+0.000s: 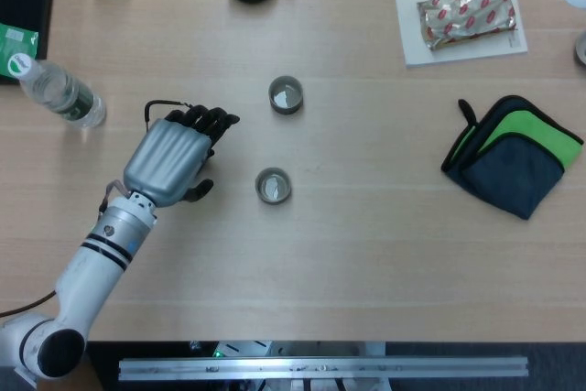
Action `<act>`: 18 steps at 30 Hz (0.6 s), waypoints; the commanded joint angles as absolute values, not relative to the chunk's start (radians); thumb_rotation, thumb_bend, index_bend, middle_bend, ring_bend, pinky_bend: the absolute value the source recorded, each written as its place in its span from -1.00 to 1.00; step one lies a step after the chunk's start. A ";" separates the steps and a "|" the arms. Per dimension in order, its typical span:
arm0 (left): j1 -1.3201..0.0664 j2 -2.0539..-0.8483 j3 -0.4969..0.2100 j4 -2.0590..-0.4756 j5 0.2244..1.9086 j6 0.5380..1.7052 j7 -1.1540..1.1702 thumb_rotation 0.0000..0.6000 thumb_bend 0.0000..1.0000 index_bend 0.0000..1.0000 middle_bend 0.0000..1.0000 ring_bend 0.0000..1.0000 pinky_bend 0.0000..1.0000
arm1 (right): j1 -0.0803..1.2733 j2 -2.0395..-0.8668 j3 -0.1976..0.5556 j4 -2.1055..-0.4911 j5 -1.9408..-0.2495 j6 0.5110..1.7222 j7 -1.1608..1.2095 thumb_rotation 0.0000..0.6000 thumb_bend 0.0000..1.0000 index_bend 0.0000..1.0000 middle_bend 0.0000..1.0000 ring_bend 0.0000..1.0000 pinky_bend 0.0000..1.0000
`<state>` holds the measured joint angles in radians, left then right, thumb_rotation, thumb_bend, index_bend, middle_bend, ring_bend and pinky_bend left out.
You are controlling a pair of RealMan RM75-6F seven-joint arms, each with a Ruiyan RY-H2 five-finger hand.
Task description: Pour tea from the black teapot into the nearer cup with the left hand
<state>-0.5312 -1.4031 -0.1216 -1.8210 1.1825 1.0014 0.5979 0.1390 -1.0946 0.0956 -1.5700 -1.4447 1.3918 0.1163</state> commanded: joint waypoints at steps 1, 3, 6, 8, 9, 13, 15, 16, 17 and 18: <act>-0.568 -1.419 -0.135 -1.802 1.126 0.982 0.631 1.00 -0.54 -0.74 -0.65 -0.63 -0.41 | 0.140 -1.097 0.096 -1.567 -1.443 1.390 0.117 1.00 -0.99 -0.46 -0.26 -0.42 -0.35; -0.584 -1.426 -0.136 -1.794 1.096 0.980 0.653 1.00 -0.54 -0.74 -0.65 -0.64 -0.41 | 0.140 -1.099 0.096 -1.564 -1.441 1.389 0.118 1.00 -0.99 -0.46 -0.26 -0.42 -0.35; -0.606 -1.428 -0.138 -1.791 1.046 0.971 0.672 0.88 -0.55 -0.74 -0.65 -0.70 -0.43 | 0.139 -1.100 0.097 -1.561 -1.438 1.389 0.120 1.00 -0.99 -0.45 -0.25 -0.42 -0.35; -0.620 -1.430 -0.138 -1.788 1.020 0.969 0.682 0.64 -0.56 -0.74 -0.65 -0.73 -0.45 | 0.138 -1.102 0.096 -1.557 -1.436 1.388 0.121 1.00 -0.99 -0.45 -0.25 -0.42 -0.35; -0.625 -1.432 -0.137 -1.786 1.011 0.970 0.685 0.50 -0.56 -0.74 -0.65 -0.74 -0.45 | 0.138 -1.102 0.096 -1.556 -1.436 1.388 0.122 1.00 -0.99 -0.45 -0.25 -0.42 -0.35; -0.646 -1.443 -0.136 -1.769 0.974 0.969 0.689 0.19 -0.60 -0.74 -0.67 -0.78 -0.48 | 0.139 -1.103 0.096 -1.552 -1.435 1.385 0.126 1.00 -0.99 -0.45 -0.25 -0.42 -0.35; -0.657 -1.448 -0.135 -1.759 0.958 0.970 0.693 0.16 -0.61 -0.74 -0.68 -0.80 -0.49 | 0.139 -1.103 0.096 -1.551 -1.435 1.385 0.127 1.00 -0.99 -0.45 -0.25 -0.42 -0.35; -0.664 -1.450 -0.135 -1.752 0.945 0.970 0.697 0.15 -0.61 -0.74 -0.68 -0.81 -0.49 | 0.139 -1.102 0.097 -1.550 -1.435 1.385 0.128 1.00 -0.99 -0.45 -0.25 -0.42 -0.35; -0.670 -1.453 -0.136 -1.747 0.935 0.970 0.700 0.14 -0.61 -0.74 -0.69 -0.81 -0.49 | 0.140 -1.102 0.097 -1.550 -1.436 1.386 0.128 1.00 -0.99 -0.45 -0.25 -0.42 -0.35; -0.677 -1.455 -0.136 -1.740 0.921 0.970 0.703 0.14 -0.61 -0.74 -0.69 -0.81 -0.49 | 0.140 -1.102 0.097 -1.549 -1.435 1.385 0.129 1.00 -0.99 -0.45 -0.25 -0.42 -0.35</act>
